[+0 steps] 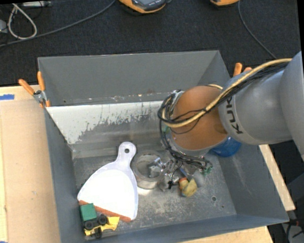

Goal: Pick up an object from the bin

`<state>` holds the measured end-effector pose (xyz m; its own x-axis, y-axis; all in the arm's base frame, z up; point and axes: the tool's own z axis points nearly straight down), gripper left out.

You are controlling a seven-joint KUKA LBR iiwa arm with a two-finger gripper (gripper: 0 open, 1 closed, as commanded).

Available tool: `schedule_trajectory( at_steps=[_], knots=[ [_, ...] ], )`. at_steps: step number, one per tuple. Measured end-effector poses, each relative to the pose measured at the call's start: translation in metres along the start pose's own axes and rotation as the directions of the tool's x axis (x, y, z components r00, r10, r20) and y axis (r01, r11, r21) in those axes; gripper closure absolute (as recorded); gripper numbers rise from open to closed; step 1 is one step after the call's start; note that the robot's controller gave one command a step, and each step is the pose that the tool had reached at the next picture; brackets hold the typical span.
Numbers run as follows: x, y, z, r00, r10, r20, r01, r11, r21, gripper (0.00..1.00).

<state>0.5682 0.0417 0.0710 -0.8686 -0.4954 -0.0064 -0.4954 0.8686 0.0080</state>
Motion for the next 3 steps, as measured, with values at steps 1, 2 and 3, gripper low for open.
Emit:
schedule_trajectory(
  at_steps=[1, 2, 3],
  knots=[
    [0.0001, -0.0001, 0.0, 1.0, 0.002, 0.0, -0.002, 1.0, 0.0, 1.0],
    [0.0001, -0.0001, 0.0, 1.0, 0.002, 0.0, -0.002, 1.0, 0.0, 1.0],
    [0.0001, -0.0001, 0.0, 1.0, 0.003, 0.0, -0.003, 1.0, 0.0, 1.0]
  ],
)
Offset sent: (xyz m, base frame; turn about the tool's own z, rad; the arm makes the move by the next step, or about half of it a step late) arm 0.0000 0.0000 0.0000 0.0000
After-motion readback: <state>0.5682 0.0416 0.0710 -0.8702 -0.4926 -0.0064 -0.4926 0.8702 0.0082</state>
